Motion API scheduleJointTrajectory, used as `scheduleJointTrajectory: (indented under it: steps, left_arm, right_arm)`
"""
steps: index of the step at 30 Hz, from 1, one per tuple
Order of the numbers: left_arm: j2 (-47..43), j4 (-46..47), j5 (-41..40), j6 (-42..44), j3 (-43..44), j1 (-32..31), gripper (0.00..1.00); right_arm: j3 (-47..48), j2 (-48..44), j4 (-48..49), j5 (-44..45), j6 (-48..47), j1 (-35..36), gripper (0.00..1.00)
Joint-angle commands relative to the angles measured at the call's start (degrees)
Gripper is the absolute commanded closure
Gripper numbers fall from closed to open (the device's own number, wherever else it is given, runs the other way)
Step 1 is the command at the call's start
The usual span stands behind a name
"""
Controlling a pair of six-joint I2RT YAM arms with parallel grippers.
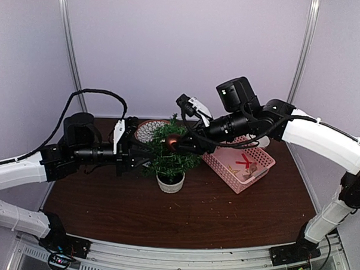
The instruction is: Decorate the small christmas tree
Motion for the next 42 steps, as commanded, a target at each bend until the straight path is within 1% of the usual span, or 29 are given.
scheduleJointTrajectory:
  steps: [1,7,15,16,22,28,34,37,38,41,42]
  left_arm:
    - [0.74,5.1,-2.8,-0.76,1.45,-0.6,0.74]
    - [1.88,4.68,-6.58,-1.19,2.33,-0.78,0.74]
    - [3.6,6.3,-6.43,-1.43,3.18,-0.75,0.73]
    - [3.91,6.46,-6.42,-2.96,3.34,-0.77,0.73]
    - [5.24,6.95,-6.39,-3.64,4.16,-0.87,0.73]
    - [5.43,6.84,-7.78,-3.66,4.22,-0.86,0.87]
    - [5.52,6.12,-8.24,-3.47,4.04,-0.87,0.95]
    - [5.69,5.87,-8.39,-3.42,4.07,-0.86,0.97]
    - [5.69,5.78,-8.32,-3.39,4.08,-0.86,0.96]
    - [6.02,5.68,-7.06,-3.53,4.2,-0.87,0.85]
    - [6.14,5.75,-7.01,-3.63,4.2,-0.87,0.84]
  right_arm:
    - [2.42,0.79,-0.58,1.97,0.54,0.49,0.61]
    - [2.52,1.15,-1.11,2.09,0.13,0.79,0.62]
    - [3.63,2.13,-2.29,3.0,-0.43,1.14,0.62]
    - [3.76,2.26,-2.4,3.12,-0.48,1.15,0.61]
    - [4.33,2.79,-2.71,3.31,-0.71,1.32,0.62]
    - [4.43,2.92,-3.01,3.34,-0.88,1.32,0.62]
    - [4.38,2.69,-3.03,3.6,-0.97,1.37,0.62]
    - [4.49,2.69,-2.98,3.67,-0.97,1.37,0.62]
    - [4.55,2.76,-3.06,3.68,-0.97,1.33,0.62]
    - [4.64,2.99,-2.94,3.68,-0.97,1.38,0.62]
    - [4.74,3.04,-2.96,3.6,-0.99,1.33,0.62]
